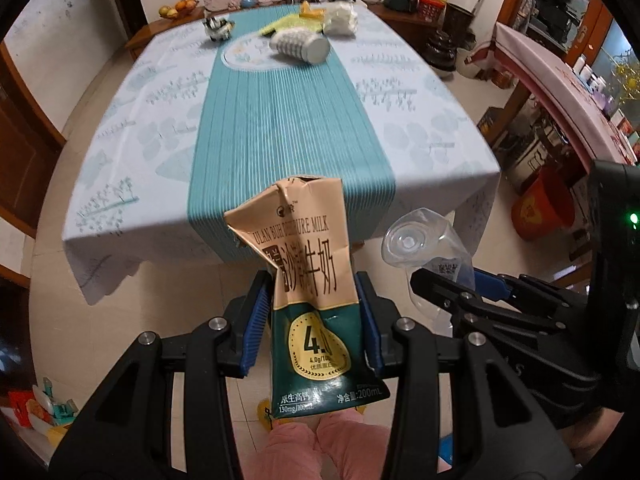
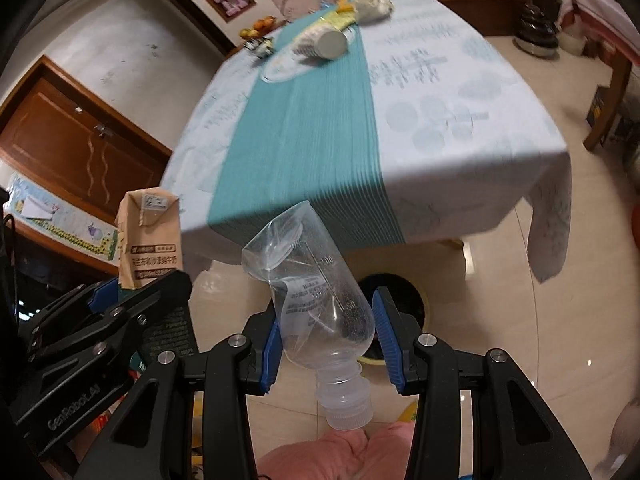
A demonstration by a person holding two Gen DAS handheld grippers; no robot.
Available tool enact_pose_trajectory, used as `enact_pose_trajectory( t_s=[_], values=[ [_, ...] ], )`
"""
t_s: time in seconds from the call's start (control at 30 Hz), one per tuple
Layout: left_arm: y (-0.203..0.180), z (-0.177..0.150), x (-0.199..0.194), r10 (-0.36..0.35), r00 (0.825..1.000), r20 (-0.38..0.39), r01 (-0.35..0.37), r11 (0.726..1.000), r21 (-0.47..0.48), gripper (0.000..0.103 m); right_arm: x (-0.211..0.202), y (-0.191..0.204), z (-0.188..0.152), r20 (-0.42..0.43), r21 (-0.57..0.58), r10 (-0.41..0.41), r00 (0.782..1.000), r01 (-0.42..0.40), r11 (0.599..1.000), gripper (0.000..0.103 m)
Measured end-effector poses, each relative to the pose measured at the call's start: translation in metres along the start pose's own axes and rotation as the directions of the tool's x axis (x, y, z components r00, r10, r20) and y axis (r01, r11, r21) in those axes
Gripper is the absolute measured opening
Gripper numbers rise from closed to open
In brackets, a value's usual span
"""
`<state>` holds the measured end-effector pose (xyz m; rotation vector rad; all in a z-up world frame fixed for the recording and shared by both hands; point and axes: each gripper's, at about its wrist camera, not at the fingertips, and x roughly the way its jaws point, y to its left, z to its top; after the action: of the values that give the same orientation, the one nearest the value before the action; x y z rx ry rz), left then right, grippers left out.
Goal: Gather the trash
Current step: 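Carry the milk pouch and plastic bottle with both tools over the bin, then open both tools to drop the pouch and bottle into the bin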
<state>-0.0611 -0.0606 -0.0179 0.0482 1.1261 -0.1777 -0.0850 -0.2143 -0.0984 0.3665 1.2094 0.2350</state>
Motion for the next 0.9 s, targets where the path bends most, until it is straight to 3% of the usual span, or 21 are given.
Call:
enact_pose_trajectory(
  t_s=[0.17,0.43,0.63,0.9],
  values=[
    [0.015,-0.025,0.046,-0.030,0.999,-0.034,0.030,0.999,0.014,0.038,0.051,-0.015,-0.020,-0.033,0.066,-0.039,0.999,0.041,0.997,0.042],
    [0.043,-0.068,0.149,-0.062,0.995,-0.083,0.061,0.998,-0.010,0.038,0.167,-0.046,-0.060,-0.109,0.157,-0.094,0.990,0.110,0.981,0.042],
    [0.061,-0.091,0.242,-0.092,0.987,-0.134,0.088,0.995,-0.037,0.038,0.249,-0.072,-0.085,-0.145,0.219,-0.104,0.984,0.135,0.966,0.042],
    [0.075,-0.100,0.330,-0.091,0.980,-0.175,0.088,0.996,-0.025,0.039,0.335,-0.100,-0.101,-0.182,0.284,-0.070,0.981,0.121,0.951,0.044]
  ],
)
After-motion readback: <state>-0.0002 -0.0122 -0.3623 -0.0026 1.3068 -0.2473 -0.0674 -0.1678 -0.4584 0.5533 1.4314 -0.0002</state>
